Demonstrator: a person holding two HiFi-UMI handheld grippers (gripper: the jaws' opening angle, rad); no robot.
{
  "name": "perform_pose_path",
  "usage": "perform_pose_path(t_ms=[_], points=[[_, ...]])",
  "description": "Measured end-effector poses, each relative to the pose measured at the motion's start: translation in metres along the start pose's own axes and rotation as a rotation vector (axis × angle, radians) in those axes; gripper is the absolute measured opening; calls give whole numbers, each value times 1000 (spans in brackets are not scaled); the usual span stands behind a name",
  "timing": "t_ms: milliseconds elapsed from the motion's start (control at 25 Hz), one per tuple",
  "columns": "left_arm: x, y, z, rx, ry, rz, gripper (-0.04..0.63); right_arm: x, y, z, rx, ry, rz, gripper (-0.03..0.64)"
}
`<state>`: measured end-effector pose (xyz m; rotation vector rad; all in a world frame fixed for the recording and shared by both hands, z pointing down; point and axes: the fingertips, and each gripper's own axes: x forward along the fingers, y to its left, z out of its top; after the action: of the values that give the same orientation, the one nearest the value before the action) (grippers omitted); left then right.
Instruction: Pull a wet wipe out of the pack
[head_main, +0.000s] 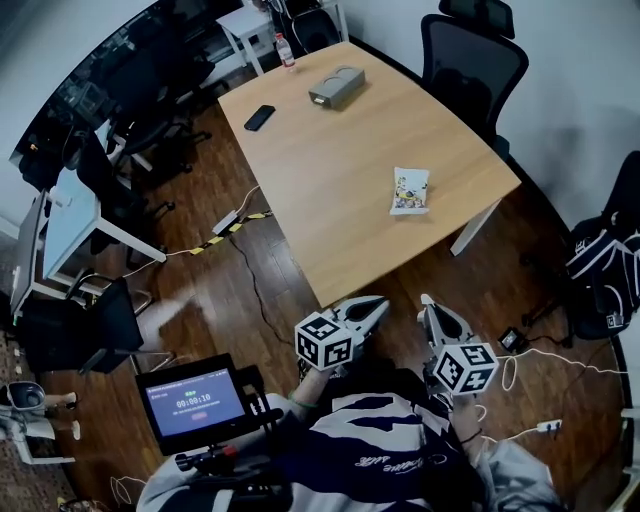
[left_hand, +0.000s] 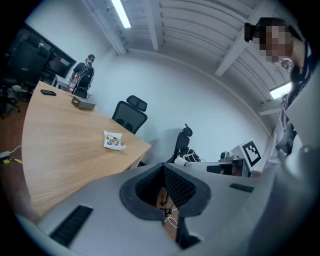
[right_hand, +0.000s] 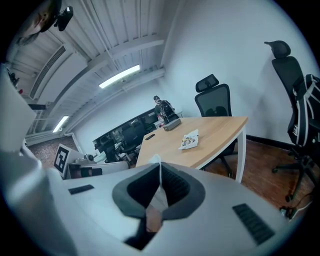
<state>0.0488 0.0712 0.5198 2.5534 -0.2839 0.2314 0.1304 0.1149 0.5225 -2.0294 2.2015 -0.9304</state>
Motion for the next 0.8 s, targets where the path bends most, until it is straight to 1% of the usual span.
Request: perform_pose_path(t_ms=[160,400,560,800], points=[[-17,-17,0,3,-25,28,1,-13,7,-6,-8,4,23,-3],[-28,-7,-2,5,-30,65,1,2,13,-7,-16,3,57,-3],[-29,-5,-1,7,-30,66,1,1,15,-8,-23,-1,56,-3],[-25,-9,-1,17,-24,49,1,-3,11,-9,-21,-5,42,-3]])
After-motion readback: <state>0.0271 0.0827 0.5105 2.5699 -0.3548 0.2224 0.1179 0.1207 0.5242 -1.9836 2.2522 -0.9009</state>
